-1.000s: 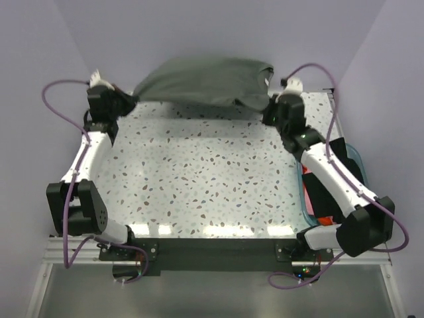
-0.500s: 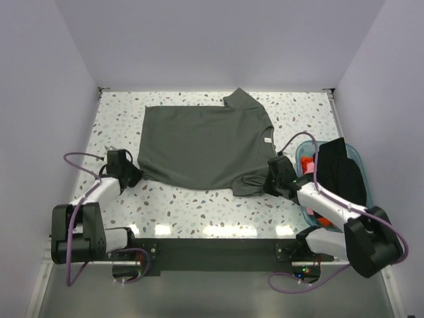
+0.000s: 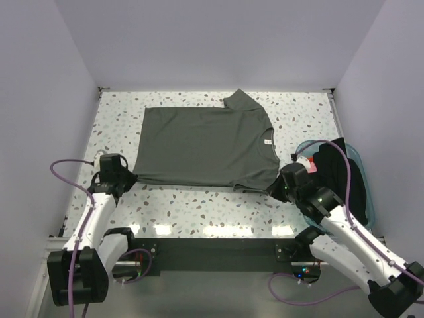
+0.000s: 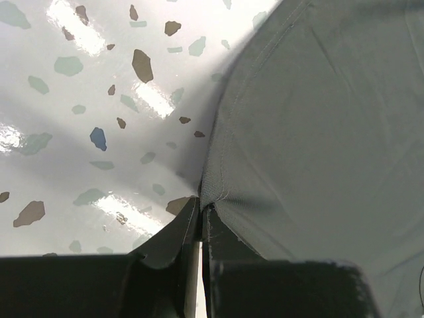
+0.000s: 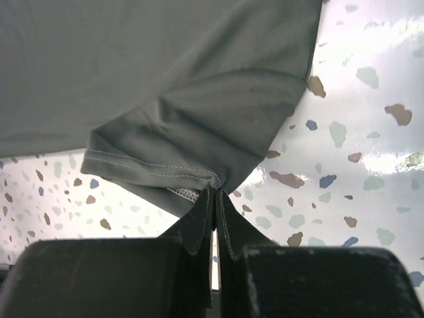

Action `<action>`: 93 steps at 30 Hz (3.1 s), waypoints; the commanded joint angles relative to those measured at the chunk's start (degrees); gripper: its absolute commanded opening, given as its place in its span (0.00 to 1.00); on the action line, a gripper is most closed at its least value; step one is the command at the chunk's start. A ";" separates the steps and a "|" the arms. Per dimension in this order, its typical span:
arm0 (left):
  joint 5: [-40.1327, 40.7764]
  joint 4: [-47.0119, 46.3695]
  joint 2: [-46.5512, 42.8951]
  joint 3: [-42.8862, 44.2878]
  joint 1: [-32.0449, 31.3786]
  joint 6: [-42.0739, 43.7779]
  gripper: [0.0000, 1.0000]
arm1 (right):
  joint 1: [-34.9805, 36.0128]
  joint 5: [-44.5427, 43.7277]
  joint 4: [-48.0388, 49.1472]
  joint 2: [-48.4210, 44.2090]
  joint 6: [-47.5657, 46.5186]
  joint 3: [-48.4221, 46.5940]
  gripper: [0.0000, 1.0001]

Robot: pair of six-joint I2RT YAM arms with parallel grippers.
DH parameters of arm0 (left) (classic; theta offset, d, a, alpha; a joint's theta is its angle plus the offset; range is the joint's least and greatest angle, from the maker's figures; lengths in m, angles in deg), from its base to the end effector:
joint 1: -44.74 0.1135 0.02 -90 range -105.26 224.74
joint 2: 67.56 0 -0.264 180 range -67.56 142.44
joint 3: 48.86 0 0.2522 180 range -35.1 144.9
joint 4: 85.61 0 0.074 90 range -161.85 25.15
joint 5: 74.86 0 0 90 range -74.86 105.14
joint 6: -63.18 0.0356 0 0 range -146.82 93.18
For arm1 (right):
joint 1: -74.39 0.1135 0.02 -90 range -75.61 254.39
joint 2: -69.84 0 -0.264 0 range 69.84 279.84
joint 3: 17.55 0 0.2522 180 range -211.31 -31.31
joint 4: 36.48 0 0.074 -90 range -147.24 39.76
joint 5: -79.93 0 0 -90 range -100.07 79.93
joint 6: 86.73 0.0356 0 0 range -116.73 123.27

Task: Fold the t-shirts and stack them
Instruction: Fold the tshirt

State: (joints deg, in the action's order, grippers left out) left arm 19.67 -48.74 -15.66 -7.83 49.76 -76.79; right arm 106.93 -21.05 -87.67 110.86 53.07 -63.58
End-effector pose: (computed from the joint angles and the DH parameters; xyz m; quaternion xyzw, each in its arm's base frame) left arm 0.1775 0.0184 0.1927 -0.4429 0.8202 -0.1036 0.3469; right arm 0.1280 0.0736 0.2302 0.1739 0.9077 0.1777 0.3380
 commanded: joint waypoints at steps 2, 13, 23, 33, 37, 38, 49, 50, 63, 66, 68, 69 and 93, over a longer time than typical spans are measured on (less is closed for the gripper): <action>-0.49 -1.31 5.30 4.28 0.17 1.10 0.08 | 0.25 -5.09 -1.96 6.94 -4.16 -9.46 0.00; -2.78 -7.38 24.37 17.01 -0.01 2.69 0.04 | 0.16 -10.28 0.60 35.70 -15.43 -30.90 0.00; -2.16 -7.29 33.61 24.93 0.08 2.95 0.04 | -1.33 -13.01 0.86 49.33 -20.00 -43.75 0.00; -0.50 -6.33 38.36 29.86 -0.01 3.22 0.05 | -5.64 -8.27 6.14 53.73 -22.55 -46.92 0.00; -0.58 -6.50 40.73 30.74 -0.01 3.13 0.05 | -6.08 -7.48 7.72 55.75 -23.26 -48.50 0.00; -0.58 -6.50 41.00 30.92 0.08 3.13 0.05 | -6.43 -7.30 8.25 56.28 -23.43 -48.76 0.00; 0.03 -6.85 45.04 33.82 0.08 3.13 0.05 | -6.61 -7.91 7.46 64.35 -27.12 -55.70 0.00; 0.12 -6.85 45.31 33.82 0.08 3.13 0.05 | -6.69 -8.09 7.55 64.71 -27.04 -55.88 0.00; 0.30 -7.12 46.63 34.87 -0.01 3.57 0.06 | -8.10 -10.19 10.62 63.76 -26.34 -54.04 0.00; 0.04 -7.03 46.80 35.40 0.08 3.66 0.06 | -8.80 -10.37 11.41 62.70 -25.55 -52.11 0.00; -0.14 -6.77 46.98 35.92 0.08 3.75 0.06 | -9.68 -10.38 12.11 62.08 -25.37 -51.14 0.00; -0.14 -6.77 47.06 36.01 -0.01 3.75 0.06 | -10.03 -10.29 12.29 61.73 -25.28 -50.53 0.00; -4.27 -9.32 50.41 41.99 -0.01 7.70 0.63 | -14.60 -6.77 10.37 70.85 -25.89 -59.47 0.31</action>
State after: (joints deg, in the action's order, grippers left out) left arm 16.35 -55.18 36.14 31.60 49.73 -70.63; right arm 93.40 -28.26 -77.25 178.90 27.83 -117.83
